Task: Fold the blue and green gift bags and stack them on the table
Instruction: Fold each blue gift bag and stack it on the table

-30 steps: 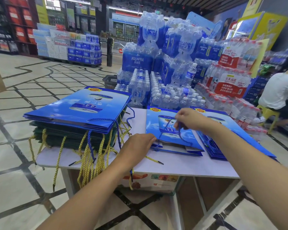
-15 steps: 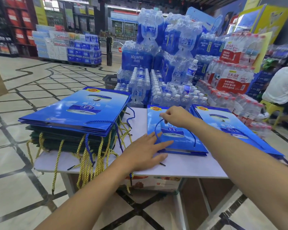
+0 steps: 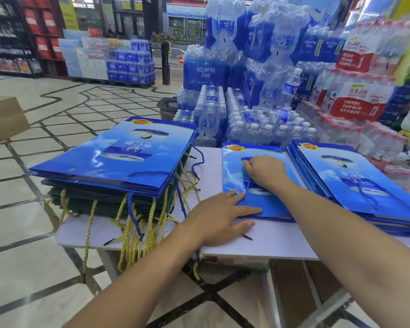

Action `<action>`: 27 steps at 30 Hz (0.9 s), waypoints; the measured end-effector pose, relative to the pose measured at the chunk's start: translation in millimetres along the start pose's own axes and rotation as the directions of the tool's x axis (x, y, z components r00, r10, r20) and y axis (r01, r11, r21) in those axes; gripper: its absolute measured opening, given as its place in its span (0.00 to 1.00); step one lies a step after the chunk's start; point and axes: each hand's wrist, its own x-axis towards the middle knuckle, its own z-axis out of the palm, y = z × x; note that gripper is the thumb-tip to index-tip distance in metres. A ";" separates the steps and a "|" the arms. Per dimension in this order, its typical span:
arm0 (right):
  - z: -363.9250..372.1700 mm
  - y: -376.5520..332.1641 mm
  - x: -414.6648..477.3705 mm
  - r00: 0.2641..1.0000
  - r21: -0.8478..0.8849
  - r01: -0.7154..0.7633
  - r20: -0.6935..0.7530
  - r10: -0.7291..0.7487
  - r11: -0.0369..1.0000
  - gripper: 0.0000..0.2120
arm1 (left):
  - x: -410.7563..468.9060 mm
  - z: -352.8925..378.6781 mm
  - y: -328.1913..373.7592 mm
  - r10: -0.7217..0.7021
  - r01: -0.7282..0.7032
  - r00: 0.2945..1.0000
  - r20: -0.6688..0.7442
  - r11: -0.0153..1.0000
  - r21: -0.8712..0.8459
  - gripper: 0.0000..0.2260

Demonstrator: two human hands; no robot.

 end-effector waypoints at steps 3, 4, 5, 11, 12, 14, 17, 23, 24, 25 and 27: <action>-13.9 4.5 -7.2 1.000 0.062 -0.018 -0.009 0.018 0.998 0.26 | -1.0 -1.5 -0.4 0.002 -0.002 1.000 -0.021 1.000 -0.021 0.20; -21.3 6.5 -11.0 1.000 0.097 -0.025 -0.015 0.027 0.995 0.26 | -1.6 -2.7 -0.5 0.003 -0.005 0.999 -0.051 0.999 -0.039 0.20; -28.0 8.9 -14.8 0.999 0.142 -0.035 -0.015 0.037 0.989 0.26 | -2.4 -4.1 -0.5 -0.005 -0.001 0.995 -0.095 0.998 -0.063 0.20; -40.1 16.8 -66.8 0.989 0.404 -0.052 0.147 -0.009 0.913 0.34 | -9.4 -9.2 5.4 -0.141 0.087 0.953 -0.266 0.975 -0.206 0.16; -36.6 17.9 -79.5 0.981 0.363 -0.054 0.194 -0.019 0.930 0.41 | -10.1 -10.7 7.6 -0.132 0.074 0.954 -0.269 0.974 -0.214 0.15; -30.3 17.4 -104.1 0.962 0.240 -0.053 0.274 -0.016 0.969 0.47 | -11.7 -14.6 12.1 -0.119 0.061 0.952 -0.283 0.977 -0.207 0.14; -24.1 13.4 -132.0 0.947 0.139 -0.041 0.321 -0.006 0.990 0.42 | -14.4 -18.7 16.4 -0.137 0.081 0.950 -0.281 0.976 -0.201 0.10; -16.7 11.7 -139.1 0.949 0.062 -0.006 0.314 -0.014 0.998 0.42 | 15.5 -21.8 11.6 -0.236 0.192 0.939 -0.252 0.963 -0.187 0.14; -15.5 11.5 -139.2 0.949 0.063 -0.003 0.314 -0.017 0.998 0.42 | 29.4 -22.1 10.1 -0.235 0.209 0.943 -0.236 0.969 -0.130 0.17; -14.4 11.2 -139.4 0.950 0.069 -0.003 0.312 -0.019 0.998 0.42 | 45.3 -22.5 7.6 -0.246 0.232 0.947 -0.208 0.968 -0.092 0.19; -13.1 10.8 -139.8 0.950 0.083 -0.003 0.311 -0.023 0.997 0.42 | 77.3 -22.2 -0.2 -0.287 0.283 0.948 -0.141 0.958 -0.050 0.22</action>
